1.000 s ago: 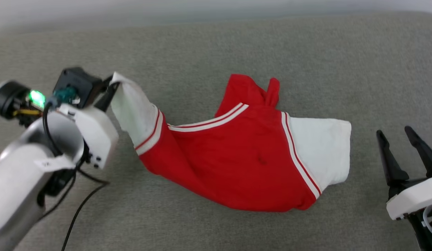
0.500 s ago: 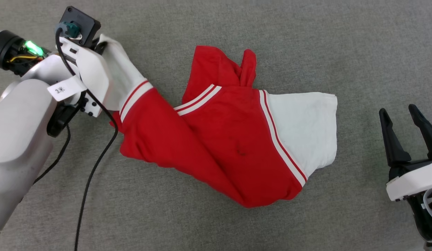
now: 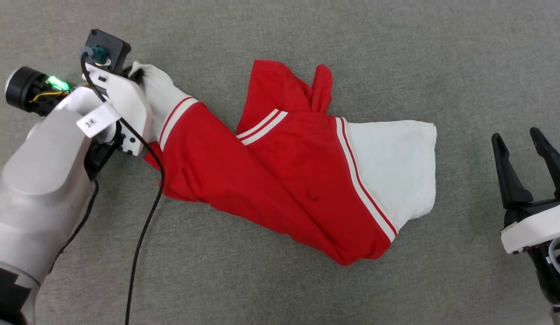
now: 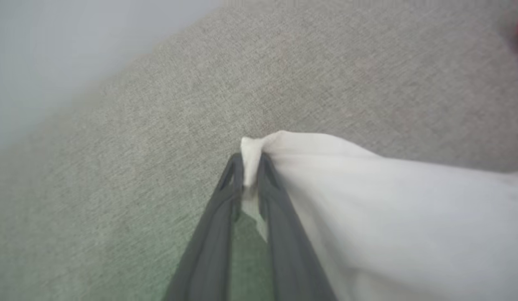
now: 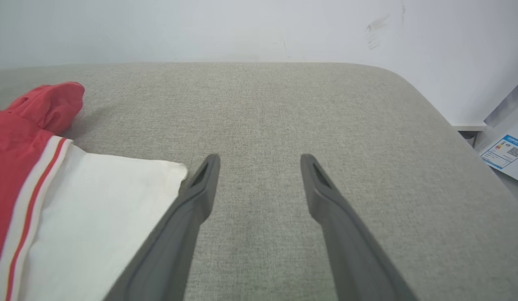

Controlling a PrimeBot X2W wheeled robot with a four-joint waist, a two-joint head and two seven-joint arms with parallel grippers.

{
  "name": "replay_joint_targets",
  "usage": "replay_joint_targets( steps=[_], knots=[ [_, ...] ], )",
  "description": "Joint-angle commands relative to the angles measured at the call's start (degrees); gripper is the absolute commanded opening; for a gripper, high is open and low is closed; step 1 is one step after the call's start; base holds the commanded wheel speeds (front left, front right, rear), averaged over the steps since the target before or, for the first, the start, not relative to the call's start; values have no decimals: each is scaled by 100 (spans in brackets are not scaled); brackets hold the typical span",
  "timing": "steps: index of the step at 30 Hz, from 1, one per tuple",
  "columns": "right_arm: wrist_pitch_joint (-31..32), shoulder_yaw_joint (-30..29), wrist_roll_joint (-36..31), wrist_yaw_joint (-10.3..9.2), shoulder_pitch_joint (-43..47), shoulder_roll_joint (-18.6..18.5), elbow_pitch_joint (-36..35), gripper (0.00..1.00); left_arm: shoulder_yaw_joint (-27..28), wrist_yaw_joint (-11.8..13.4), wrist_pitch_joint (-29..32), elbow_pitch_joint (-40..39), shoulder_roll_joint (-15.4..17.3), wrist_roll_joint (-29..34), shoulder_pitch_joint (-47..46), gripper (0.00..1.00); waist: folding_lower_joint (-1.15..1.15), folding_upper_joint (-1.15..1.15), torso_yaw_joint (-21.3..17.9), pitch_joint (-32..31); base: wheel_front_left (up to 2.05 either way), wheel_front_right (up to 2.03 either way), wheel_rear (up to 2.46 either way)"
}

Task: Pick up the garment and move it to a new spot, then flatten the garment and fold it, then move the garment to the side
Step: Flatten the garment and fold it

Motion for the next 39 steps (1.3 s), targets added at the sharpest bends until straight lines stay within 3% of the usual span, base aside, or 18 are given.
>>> replay_joint_targets(
  steps=[1,9,16,17,25,28,33,39],
  knots=[
    [-15,15,21,-4,-86,-77,2,100,-13,19,-293,136,-69,28,131,100,-1,0,70,-178,0,0,0],
    [190,84,-34,-4,-146,-496,-89,100,249,491,-1618,-234,-188,-32,624,100,-1,0,403,-829,0,0,0],
    [809,607,73,-4,-520,-1218,-212,100,476,1283,-2329,-1187,-76,-30,1373,100,-1,0,702,-1191,0,0,0],
    [1341,997,309,-4,-744,-1620,-214,100,604,1723,-2538,-1699,20,30,1760,100,-1,0,814,-1280,0,0,0],
    [3423,2166,1551,-5,-1219,-2669,-136,100,979,2697,-2749,-3047,149,202,2850,100,-1,0,1120,-1324,0,0,0],
    [4010,2450,1939,-5,-1475,-2800,13,100,1145,2989,-2772,-3492,116,360,3232,100,-1,0,1238,-1277,0,0,0],
    [4349,2724,2127,-5,-1796,-2797,445,100,1369,3236,-2770,-3965,-45,665,3730,100,-1,0,1419,-1158,0,0,0],
    [4308,3031,2236,-4,-2088,-2532,1384,100,1758,3229,-2767,-4279,-385,1035,4230,100,-1,0,1678,-972,0,0,0]
  ],
)
